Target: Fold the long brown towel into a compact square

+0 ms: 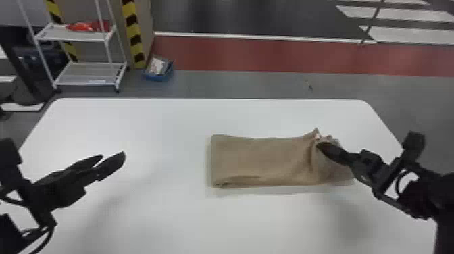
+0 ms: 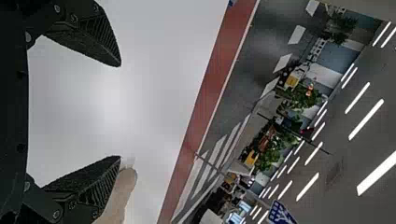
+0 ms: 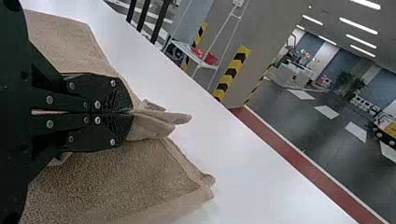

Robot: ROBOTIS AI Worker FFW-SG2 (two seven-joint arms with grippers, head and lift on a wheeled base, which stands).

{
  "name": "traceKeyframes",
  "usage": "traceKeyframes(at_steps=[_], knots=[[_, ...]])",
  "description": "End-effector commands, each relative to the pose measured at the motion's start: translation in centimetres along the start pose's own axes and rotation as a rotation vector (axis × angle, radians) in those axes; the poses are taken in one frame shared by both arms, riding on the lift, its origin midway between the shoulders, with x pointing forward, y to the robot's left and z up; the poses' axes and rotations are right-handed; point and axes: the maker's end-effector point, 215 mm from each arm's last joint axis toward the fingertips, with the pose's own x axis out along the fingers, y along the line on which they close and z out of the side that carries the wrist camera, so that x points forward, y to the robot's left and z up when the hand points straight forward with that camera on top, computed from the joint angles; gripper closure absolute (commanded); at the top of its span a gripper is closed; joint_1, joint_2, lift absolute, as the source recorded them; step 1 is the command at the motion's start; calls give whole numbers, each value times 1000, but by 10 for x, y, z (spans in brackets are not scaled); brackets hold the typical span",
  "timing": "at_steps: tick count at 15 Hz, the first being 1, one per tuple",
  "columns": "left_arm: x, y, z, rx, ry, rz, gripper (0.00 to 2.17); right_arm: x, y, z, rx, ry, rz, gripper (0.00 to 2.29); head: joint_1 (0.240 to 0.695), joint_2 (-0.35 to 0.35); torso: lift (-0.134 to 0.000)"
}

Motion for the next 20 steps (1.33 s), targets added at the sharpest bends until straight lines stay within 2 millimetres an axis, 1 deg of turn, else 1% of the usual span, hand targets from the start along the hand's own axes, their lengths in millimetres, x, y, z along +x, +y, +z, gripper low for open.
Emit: traceKeyframes(at_steps=[1, 2, 3, 4, 5, 6, 7, 8, 11, 16, 19, 20], knots=[[0, 1, -1, 0, 3, 4, 208, -15, 29, 6, 25, 14, 62, 1332, 695, -74, -124], [-1, 1, -1, 1, 3, 5, 208, -33, 31, 23, 35, -13, 68, 1332, 695, -62, -124], [-2, 2, 0, 1, 1, 7, 208, -57, 11, 50, 45, -43, 31, 1332, 695, -62, -124], [-3, 3, -1, 0, 2, 9, 208, -65, -4, 58, 53, -35, -1, 1332, 695, -70, -124], [-4, 6, -2, -1, 3, 11, 208, -56, -11, 48, 53, -14, -18, 1332, 695, -90, -124], [-3, 6, -3, -5, 4, 10, 208, -42, -21, 40, 29, -16, -37, 1332, 695, -109, -124], [-2, 2, -6, -5, 8, 2, 208, -33, -34, 38, 15, -32, -55, 1332, 695, -130, -124], [-3, 2, -7, -4, 11, 1, 208, -25, -42, 39, 4, -40, -71, 1328, 695, -130, -124], [-5, 4, -9, -7, 10, 3, 208, -21, -39, 37, -6, -22, -74, 1328, 695, -133, -124], [-3, 0, -10, -6, 14, -4, 208, -33, -29, 30, 23, 8, -57, 1328, 695, -127, -124], [-2, -3, -10, -2, 14, -9, 208, -40, -6, 27, 25, 35, -17, 1328, 695, -126, -124], [-2, -3, -10, -1, 14, -9, 208, -47, -5, 33, 34, 32, -16, 1328, 695, -123, -124]])
